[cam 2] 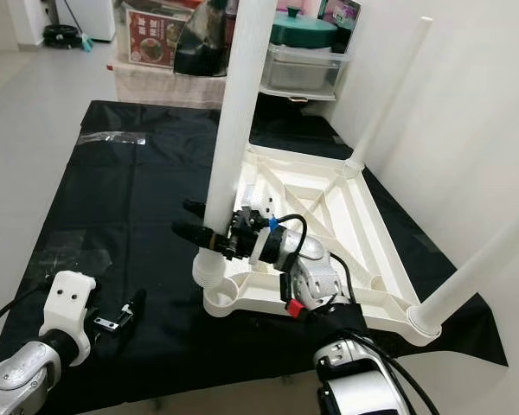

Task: Building children table

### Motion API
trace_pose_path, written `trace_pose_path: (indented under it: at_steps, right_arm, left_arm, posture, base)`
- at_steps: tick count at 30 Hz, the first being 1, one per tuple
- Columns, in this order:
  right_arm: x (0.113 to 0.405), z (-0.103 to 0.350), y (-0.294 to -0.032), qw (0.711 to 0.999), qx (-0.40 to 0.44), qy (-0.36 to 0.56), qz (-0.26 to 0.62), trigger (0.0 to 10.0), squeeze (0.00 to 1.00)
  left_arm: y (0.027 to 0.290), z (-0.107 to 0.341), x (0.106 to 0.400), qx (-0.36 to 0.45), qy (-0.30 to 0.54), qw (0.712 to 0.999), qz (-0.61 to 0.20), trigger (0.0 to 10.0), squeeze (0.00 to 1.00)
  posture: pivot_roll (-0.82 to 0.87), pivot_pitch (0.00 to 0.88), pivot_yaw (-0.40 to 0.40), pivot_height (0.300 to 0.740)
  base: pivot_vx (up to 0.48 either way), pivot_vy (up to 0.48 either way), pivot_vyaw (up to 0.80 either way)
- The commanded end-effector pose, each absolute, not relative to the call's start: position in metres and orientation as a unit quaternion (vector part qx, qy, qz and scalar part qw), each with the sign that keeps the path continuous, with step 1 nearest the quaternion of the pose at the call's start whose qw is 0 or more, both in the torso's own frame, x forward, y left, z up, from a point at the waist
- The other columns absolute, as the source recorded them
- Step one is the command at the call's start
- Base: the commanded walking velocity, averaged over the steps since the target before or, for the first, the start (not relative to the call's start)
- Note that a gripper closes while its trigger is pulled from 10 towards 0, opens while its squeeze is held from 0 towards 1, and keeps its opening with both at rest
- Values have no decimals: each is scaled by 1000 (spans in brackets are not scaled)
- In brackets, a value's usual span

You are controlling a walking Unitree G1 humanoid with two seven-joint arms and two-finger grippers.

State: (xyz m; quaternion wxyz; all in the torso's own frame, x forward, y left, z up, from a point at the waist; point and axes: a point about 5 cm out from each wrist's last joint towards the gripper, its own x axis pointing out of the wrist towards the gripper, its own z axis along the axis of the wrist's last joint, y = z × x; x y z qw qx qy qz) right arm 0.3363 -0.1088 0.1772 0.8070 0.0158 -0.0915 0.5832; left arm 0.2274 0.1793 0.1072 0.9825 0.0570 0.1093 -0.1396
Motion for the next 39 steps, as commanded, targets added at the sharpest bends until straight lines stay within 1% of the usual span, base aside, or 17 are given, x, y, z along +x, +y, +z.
trace_pose_path:
  at_steps: [1, 6, 10, 18, 21, 24, 34, 39]
  right_arm:
    - [336, 175, -118, 813, 6, -94, 574, 0, 0]
    - [335, 171, -123, 817, 5, -87, 569, 0, 0]
    - [333, 168, -123, 817, 9, -86, 570, 0, 0]
    - [325, 161, -112, 807, 28, -83, 584, 0, 0]
    - [321, 158, -113, 804, 29, -79, 589, 0, 0]
    - [318, 155, -119, 808, 30, -72, 584, 0, 0]
    - [317, 154, -124, 813, 26, -68, 578, 0, 0]
    - [318, 148, -127, 823, 25, -57, 565, 0, 0]
  left_arm:
    - [177, 103, 226, 60, 116, 981, -143, 10000, 0]
    - [176, 103, 227, 60, 115, 981, -145, 10000, 0]
    - [177, 104, 228, 61, 114, 981, -145, 10000, 0]
    - [178, 104, 229, 62, 114, 981, -144, 10000, 0]
    - [180, 105, 229, 63, 113, 981, -141, 10000, 0]
    - [182, 104, 228, 64, 114, 982, -139, 10000, 0]
    - [180, 103, 229, 62, 114, 981, -141, 10000, 0]
    - [179, 103, 229, 62, 114, 981, -143, 10000, 0]
  posture:
    - [128, 0, -153, 740]
    - [125, 0, -150, 740]
    - [125, 0, -148, 740]
    - [129, 0, -150, 740]
    - [126, 0, -151, 740]
    - [118, 0, -148, 740]
    - [112, 0, -144, 740]
    - [117, 0, -147, 740]
  base:
    - [0, 0, 0]
    - [0, 0, 0]
    - [0, 0, 0]
    - [0, 0, 0]
    - [0, 0, 0]
    - [0, 0, 0]
    - [0, 0, 0]
    - [0, 0, 0]
